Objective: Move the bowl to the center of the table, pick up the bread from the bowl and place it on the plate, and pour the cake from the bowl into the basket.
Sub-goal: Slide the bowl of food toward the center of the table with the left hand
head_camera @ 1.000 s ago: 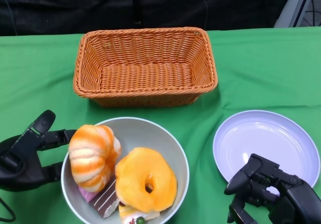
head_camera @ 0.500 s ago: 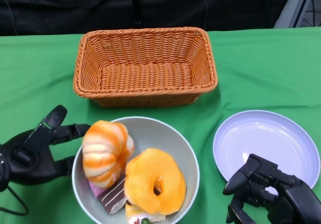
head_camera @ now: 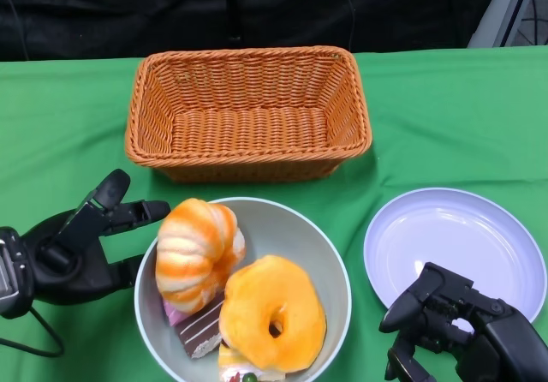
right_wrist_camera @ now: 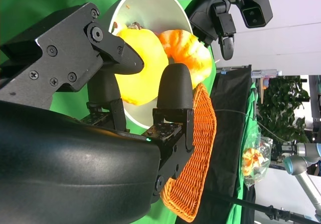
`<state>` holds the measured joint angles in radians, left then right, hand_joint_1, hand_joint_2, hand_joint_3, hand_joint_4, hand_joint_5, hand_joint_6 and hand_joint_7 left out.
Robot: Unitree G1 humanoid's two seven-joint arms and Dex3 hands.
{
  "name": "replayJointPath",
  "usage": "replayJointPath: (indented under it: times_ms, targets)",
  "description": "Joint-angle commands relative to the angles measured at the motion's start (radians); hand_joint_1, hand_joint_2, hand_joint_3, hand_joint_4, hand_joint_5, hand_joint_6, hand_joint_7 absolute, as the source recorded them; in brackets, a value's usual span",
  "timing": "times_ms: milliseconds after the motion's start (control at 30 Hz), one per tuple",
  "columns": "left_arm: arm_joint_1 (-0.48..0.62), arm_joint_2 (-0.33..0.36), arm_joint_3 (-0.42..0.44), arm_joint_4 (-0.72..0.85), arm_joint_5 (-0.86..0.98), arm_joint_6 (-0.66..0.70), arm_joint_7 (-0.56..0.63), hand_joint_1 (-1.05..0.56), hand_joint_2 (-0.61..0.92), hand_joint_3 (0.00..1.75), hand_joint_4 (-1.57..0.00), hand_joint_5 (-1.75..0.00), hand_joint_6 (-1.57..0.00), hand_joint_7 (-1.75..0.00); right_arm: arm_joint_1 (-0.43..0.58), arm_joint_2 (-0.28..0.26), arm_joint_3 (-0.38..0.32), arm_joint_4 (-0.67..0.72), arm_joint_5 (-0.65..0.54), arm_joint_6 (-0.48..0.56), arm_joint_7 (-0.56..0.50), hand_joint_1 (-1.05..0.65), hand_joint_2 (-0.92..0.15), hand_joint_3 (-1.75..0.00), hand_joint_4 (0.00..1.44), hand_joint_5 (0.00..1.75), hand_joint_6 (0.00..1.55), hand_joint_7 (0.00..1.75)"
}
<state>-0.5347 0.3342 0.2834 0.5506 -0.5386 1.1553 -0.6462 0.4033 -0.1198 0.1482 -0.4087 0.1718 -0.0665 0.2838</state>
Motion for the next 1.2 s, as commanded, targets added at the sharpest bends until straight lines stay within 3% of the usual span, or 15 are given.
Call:
replayJointPath:
  times_ms: [33, 667, 867, 1200]
  targets:
    - [-0.016, -0.007, 0.001, -0.028, -0.008, -0.009, 0.020, -0.72, 0.92, 0.54, 0.00, 0.00, 0.00, 0.00, 0.001, -0.004, -0.002, -0.010, 0.001, 0.005, -0.003, -0.01, -0.45, -1.10, 0.62, 1.61, 0.54, 1.38]
    - [0.050, 0.008, 0.046, -0.175, 0.006, -0.219, 0.087, -0.68, 0.92, 0.51, 0.00, 0.00, 0.00, 0.00, 0.003, -0.006, -0.006, -0.010, 0.010, 0.007, 0.006, -0.02, -0.46, -1.08, 0.63, 1.62, 0.54, 1.37]
    - [0.114, -0.001, 0.080, -0.284, 0.025, -0.337, 0.174, -0.62, 0.92, 0.41, -0.07, -0.03, -0.06, -0.03, 0.005, -0.007, -0.004, -0.014, 0.000, 0.008, 0.002, -0.04, -0.46, -1.08, 0.63, 1.61, 0.55, 1.37]
    - [0.189, -0.011, 0.053, -0.359, 0.058, -0.468, 0.206, -0.59, 0.92, 0.31, -0.21, -0.09, -0.19, -0.06, 0.003, -0.007, -0.007, -0.011, 0.006, 0.006, 0.005, -0.02, -0.46, -1.10, 0.62, 1.61, 0.55, 1.37]
